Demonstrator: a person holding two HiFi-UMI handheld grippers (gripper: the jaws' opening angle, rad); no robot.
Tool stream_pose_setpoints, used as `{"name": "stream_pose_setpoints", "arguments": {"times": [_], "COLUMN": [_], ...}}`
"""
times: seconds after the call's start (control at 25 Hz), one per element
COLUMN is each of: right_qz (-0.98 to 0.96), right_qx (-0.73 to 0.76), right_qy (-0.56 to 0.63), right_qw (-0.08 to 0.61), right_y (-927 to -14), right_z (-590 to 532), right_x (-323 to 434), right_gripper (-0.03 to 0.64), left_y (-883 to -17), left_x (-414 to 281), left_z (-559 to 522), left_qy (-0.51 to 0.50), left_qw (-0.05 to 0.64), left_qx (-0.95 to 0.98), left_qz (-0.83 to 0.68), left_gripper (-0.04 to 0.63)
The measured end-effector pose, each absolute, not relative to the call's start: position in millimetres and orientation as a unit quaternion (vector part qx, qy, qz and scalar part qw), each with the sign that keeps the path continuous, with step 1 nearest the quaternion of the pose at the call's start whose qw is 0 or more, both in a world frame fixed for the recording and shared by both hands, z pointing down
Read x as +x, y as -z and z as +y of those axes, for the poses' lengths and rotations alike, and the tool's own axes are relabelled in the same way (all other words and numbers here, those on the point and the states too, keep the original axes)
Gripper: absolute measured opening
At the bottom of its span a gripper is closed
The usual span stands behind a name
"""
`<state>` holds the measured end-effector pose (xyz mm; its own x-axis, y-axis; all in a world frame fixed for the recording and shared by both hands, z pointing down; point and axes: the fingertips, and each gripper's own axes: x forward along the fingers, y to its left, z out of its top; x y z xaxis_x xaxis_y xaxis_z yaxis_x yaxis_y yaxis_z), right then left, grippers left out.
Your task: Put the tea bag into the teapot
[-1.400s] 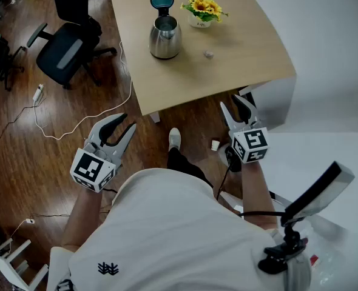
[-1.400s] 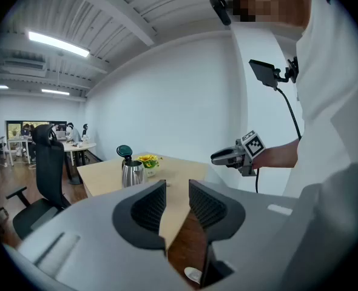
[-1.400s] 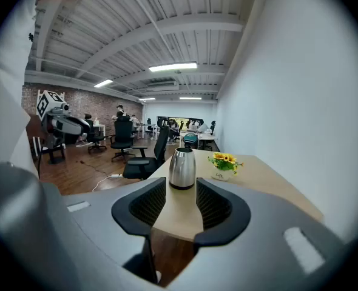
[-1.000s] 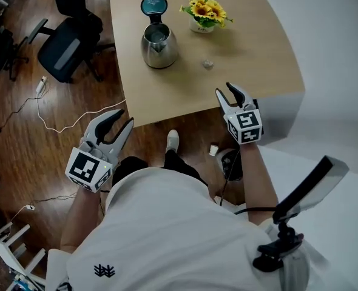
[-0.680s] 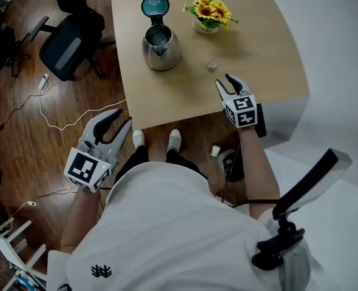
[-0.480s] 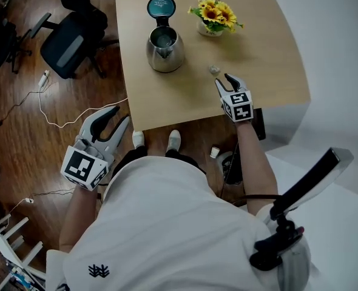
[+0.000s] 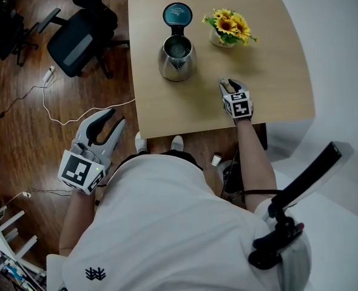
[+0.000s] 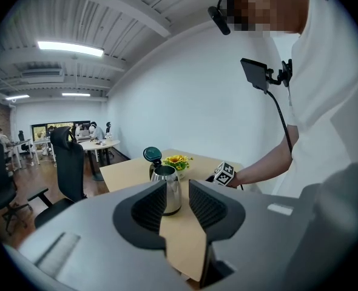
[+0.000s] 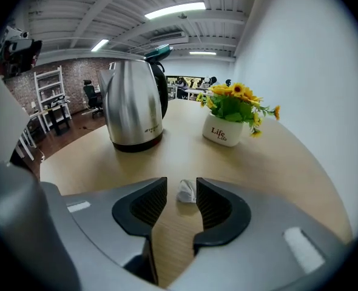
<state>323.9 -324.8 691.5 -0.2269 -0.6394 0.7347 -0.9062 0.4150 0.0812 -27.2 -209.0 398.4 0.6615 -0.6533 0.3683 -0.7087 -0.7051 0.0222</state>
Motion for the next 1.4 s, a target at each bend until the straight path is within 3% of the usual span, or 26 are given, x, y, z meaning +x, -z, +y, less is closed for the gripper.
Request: {"name": "stream_pose_setpoints", "arguments": {"times": [0.32,0.64,1.4], "right_qz": [-0.748,-0.743,-0.782], "right_qx": [0.500,0.508,0.505], "right_qy": [-0.203,-0.203,-0.119], "right_qw": [0.387,0.386,0.345], "right_y": [-721.7,-724.0,-569.5], "right_z": [-337.4,-331.1,-331.2], "right_x": [327.3,328.2,272.4], "right_gripper": [0.130,0.051,0.048], "left_y": [-401.6,-403.6,-406.5], "left_x": [-40.4,-41.7,-47.6], "left_z": [-216.2,-221.5,-219.8], "left_qy": [-0.179,-0.180,-0.137], "left_qw": [0.084,0.083,0.087], "left_qx": [0.900,0.901,0.925], "left_qz": [-0.389,-0.385,-0.345], "left_gripper": [0.094,0.094,0.094]}}
